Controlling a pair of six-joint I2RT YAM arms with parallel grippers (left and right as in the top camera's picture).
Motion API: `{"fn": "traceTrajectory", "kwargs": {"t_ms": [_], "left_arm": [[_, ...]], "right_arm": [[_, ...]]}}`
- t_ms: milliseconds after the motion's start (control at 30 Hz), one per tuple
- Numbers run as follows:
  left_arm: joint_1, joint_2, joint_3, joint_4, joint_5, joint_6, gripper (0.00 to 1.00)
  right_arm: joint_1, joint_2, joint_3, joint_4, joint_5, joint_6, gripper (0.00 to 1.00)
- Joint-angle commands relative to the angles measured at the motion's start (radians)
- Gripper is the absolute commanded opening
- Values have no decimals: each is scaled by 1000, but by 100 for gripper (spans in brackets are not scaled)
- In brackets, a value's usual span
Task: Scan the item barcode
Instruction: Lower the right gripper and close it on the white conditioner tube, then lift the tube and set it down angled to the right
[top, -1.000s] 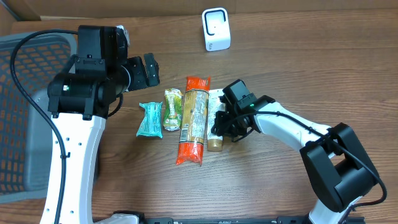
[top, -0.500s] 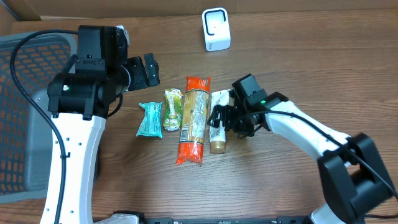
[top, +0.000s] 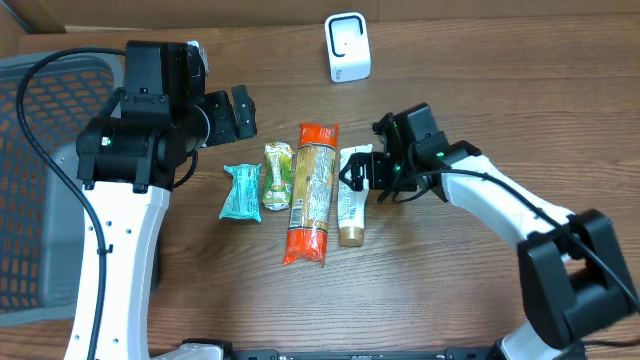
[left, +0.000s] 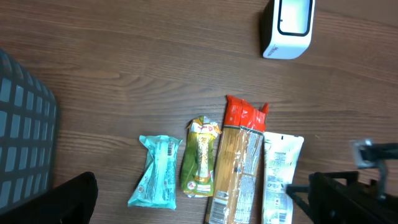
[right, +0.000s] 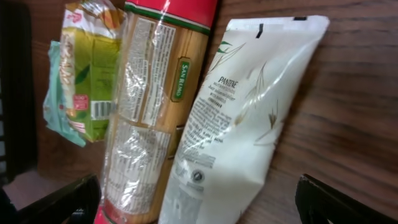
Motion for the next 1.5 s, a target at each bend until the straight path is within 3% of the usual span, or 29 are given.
{"fn": "traceTrajectory", "kwargs": {"t_ms": [0,133,200,467,633,867,1100,1167,1233,1333,1467], "left_arm": [[-2,3,9,-3,8,11,99],[-2,3,9,-3,8,11,100],[-2,3,9,-3,8,11,100],[-2,3,9,-3,8,11,100],[-2,3,9,-3,8,11,100],[-2,3,9,-3,8,11,100],[-2,3,9,-3,8,11,99],[-2,3,9,-3,8,11,100],[-2,3,9,-3,8,11,100],[-2,3,9,-3,8,11,100],[-2,3,9,-3,8,11,100]], "right_arm": [[2,60,12,27,-13,-25,100],[0,97,12,58,-13,8,100],[0,110,12,68,-13,30,95],[18,153,11,90,20,158,44],[-6,146,16,87,6,162,17],[-103,16,35,-3,-9,169,13],[-243,-226,34,-164,-8,302,12],[-264,-258,24,-206,-1,343,4],[-276,-275,-8,-208,2,391,4],[-273,-279,-97,-111,13,502,4],[-256,-279,-298,212,14,699,4]]}}
